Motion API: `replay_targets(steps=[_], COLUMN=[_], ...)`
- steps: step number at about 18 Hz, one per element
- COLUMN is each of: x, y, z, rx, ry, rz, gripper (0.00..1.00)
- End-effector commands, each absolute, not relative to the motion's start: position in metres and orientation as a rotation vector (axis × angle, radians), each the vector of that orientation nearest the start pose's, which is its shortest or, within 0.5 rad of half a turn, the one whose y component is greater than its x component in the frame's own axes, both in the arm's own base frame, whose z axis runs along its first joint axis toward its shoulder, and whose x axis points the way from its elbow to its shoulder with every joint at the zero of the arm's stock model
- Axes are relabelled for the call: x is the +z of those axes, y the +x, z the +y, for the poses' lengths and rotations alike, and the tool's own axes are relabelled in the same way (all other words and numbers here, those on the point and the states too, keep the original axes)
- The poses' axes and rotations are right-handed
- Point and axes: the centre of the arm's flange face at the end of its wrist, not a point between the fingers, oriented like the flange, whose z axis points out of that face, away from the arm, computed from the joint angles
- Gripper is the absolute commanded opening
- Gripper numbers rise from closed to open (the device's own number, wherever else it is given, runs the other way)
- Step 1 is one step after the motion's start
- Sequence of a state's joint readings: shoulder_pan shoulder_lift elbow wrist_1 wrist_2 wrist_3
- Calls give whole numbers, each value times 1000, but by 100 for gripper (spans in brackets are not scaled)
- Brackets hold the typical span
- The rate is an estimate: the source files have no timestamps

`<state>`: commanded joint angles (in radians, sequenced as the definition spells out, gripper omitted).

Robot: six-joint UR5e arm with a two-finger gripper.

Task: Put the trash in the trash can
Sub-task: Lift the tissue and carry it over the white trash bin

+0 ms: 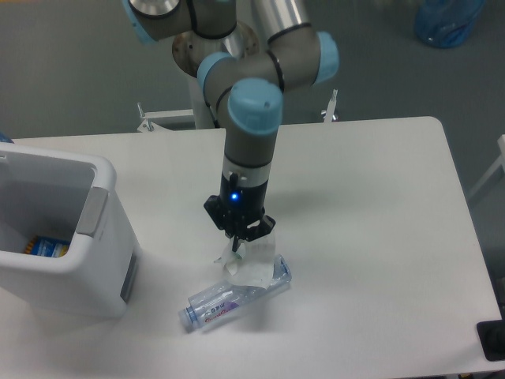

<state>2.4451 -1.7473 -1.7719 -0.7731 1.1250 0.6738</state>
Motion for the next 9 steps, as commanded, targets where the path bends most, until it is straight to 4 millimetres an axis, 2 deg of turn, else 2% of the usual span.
replay_targets(steps=[4,6,9], x=[457,502,550], y=[-312,-299,-264], z=[520,520,525], rx=[-240,-270,-262], ry=[-2323,-2241,-2190], rz=[-243,-274,-235], gripper=[0,0,0])
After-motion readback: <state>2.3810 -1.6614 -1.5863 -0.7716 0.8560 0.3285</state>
